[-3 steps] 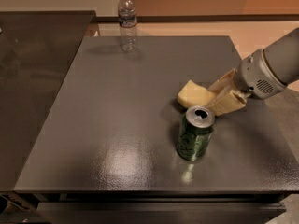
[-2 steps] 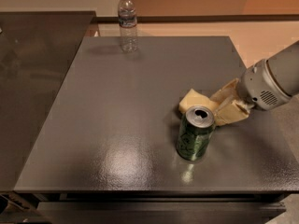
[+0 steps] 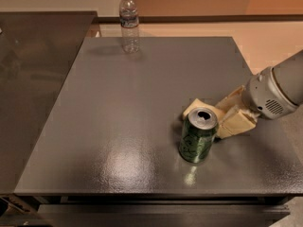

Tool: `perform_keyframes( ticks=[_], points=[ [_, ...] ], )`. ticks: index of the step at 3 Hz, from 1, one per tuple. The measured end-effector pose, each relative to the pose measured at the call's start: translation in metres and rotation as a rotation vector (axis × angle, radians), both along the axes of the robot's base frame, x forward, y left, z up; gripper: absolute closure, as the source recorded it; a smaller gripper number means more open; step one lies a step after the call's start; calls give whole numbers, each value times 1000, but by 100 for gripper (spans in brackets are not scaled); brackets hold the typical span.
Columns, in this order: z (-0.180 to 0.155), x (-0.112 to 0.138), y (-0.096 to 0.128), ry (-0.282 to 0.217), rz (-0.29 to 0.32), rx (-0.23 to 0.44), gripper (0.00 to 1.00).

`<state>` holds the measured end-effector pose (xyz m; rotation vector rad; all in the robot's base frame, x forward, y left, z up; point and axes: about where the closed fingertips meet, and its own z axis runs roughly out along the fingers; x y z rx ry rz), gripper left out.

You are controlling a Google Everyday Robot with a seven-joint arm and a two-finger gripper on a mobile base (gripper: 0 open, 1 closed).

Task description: Move sponge near green can

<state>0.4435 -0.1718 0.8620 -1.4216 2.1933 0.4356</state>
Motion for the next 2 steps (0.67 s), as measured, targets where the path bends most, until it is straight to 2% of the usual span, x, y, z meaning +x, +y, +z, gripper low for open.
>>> perform_keyframes(
  ticks=[1, 2],
  points=[
    [1, 0, 1, -1, 3, -1, 0],
    [1, 0, 2, -1, 3, -1, 0]
  ],
)
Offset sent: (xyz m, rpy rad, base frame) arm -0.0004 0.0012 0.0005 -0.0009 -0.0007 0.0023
